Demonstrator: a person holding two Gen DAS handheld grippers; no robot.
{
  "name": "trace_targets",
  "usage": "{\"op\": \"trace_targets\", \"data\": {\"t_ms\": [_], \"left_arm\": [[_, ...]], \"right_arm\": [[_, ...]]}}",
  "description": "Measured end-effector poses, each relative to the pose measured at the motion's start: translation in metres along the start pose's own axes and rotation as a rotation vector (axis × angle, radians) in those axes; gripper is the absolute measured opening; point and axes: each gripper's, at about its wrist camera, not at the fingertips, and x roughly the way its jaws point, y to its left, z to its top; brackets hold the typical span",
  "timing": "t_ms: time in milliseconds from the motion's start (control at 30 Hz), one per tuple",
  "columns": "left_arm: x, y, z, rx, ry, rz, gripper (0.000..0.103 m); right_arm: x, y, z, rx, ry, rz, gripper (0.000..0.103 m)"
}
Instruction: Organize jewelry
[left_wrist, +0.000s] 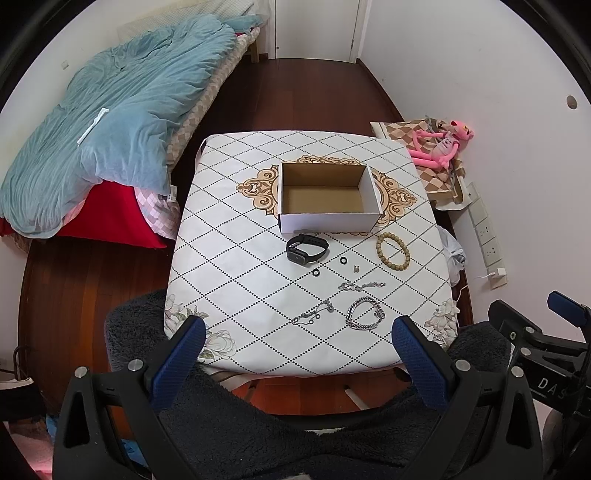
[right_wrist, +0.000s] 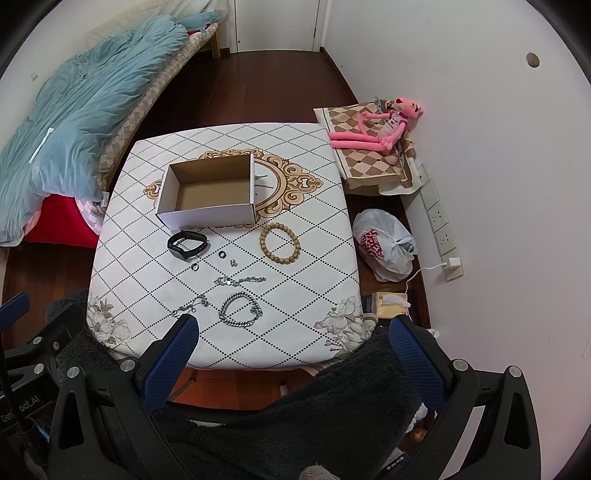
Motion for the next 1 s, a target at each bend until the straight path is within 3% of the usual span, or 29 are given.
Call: {"op": "trace_targets", "data": {"t_ms": [1000], "left_arm": [[-0.011, -0.005, -0.002, 0.009, -0.025, -0.010, 0.103]], "right_arm": [[-0.012, -0.002, 0.001, 0.005, -0.018, 0.002, 0.103]]}}
